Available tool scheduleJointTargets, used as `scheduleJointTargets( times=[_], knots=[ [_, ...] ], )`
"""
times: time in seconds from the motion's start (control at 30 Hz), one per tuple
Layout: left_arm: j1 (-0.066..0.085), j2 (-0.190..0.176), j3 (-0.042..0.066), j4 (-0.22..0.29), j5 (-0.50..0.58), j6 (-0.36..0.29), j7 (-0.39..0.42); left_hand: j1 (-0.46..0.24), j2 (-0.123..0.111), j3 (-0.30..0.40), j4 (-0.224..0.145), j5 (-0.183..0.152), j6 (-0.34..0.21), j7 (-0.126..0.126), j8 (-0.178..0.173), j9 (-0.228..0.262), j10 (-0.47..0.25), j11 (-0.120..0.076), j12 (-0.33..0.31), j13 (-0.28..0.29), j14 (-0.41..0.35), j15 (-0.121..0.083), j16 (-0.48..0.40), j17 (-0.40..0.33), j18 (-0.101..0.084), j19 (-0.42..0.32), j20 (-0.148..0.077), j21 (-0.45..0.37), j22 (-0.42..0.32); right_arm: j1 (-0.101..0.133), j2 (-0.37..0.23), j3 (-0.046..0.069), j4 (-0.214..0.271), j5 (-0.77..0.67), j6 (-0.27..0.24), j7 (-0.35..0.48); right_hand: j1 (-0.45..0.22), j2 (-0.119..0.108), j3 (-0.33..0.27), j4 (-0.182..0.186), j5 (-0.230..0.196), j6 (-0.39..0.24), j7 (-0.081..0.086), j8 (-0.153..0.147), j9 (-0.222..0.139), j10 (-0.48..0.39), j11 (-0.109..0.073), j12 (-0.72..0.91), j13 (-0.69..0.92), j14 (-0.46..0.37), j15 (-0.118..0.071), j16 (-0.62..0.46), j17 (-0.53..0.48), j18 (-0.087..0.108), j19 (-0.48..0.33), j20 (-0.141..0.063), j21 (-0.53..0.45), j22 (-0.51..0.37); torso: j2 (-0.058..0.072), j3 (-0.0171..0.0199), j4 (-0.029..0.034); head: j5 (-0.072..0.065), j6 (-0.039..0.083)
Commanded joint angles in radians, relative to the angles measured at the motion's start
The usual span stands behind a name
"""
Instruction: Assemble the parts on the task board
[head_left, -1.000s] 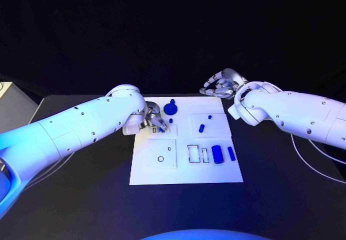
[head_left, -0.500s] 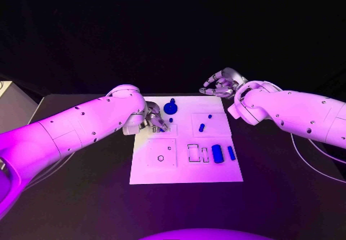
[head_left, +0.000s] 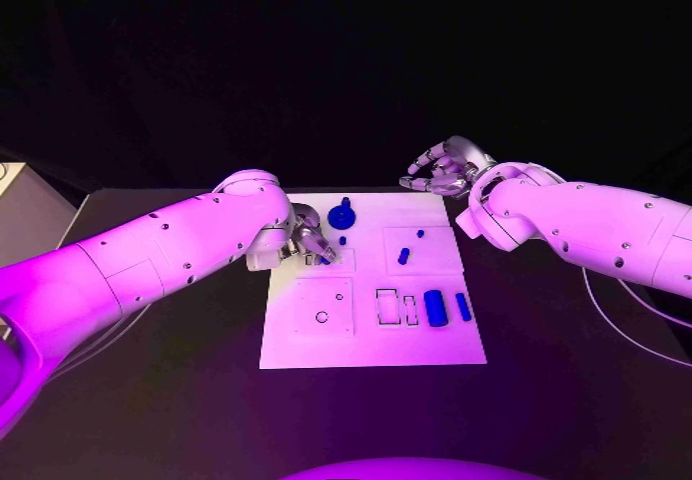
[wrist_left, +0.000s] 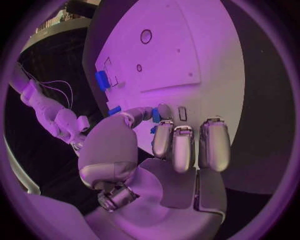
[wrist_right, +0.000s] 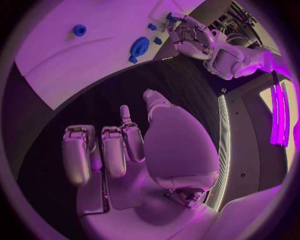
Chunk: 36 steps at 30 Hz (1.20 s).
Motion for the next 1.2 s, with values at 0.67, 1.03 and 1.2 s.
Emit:
scheduleJointTargets(
  times=[0.67, 1.03, 1.2],
  knots=[
    [-0.018, 0.012, -0.011, -0.017, 0.015, 0.045, -0.017, 0.0, 0.001, -0.095, 0.041, -0.137, 0.005, -0.007, -0.022, 0.012, -0.004, 0.003, -0.005, 0.0, 0.099, -0.001, -0.006, 0.241, -0.016, -0.002, -0.003, -0.008, -0.001, 0.0, -0.002, 0.0, 0.005, -0.008, 0.011, 0.002, -0.01, -0.002, -0.006, -0.002, 0.006, -0.008, 0.0, 0.004, 0.001, 0.002, -0.002, -0.001, 0.145, 0.079, 0.002, -0.001, 0.154, -0.004, 0.081, 0.003, 0.001, 0.204, 0.0, -0.0008, 0.0, -0.002, -0.002],
    [-0.018, 0.013, -0.011, -0.02, 0.01, 0.032, -0.016, -0.004, -0.003, -0.111, 0.061, -0.154, 0.007, -0.006, -0.025, 0.013, -0.008, 0.004, -0.011, -0.006, 0.098, -0.001, -0.008, 0.238, -0.016, -0.003, -0.003, -0.01, -0.004, 0.0, -0.002, 0.0, 0.006, -0.01, 0.014, 0.0, -0.01, -0.002, -0.005, -0.002, 0.005, -0.009, 0.0, 0.005, 0.002, 0.003, -0.002, -0.001, 0.145, 0.079, 0.002, -0.002, 0.153, -0.004, 0.081, 0.002, 0.0, 0.204, 0.0, -0.0005, 0.0001, -0.003, -0.001],
    [-0.018, 0.012, -0.011, -0.021, 0.009, 0.031, -0.016, -0.005, -0.003, -0.112, 0.062, -0.155, 0.007, -0.006, -0.025, 0.013, -0.007, 0.004, -0.01, -0.006, 0.098, -0.001, -0.008, 0.238, -0.016, -0.003, -0.003, -0.01, -0.003, 0.0, -0.002, 0.0, 0.006, -0.01, 0.015, 0.0, -0.01, -0.002, -0.005, -0.002, 0.005, -0.009, 0.0, 0.005, 0.002, 0.003, -0.002, -0.001, 0.145, 0.079, 0.002, -0.002, 0.153, -0.004, 0.081, 0.002, 0.0, 0.204, 0.0, -0.0002, 0.0003, -0.002, -0.001]
  ],
)
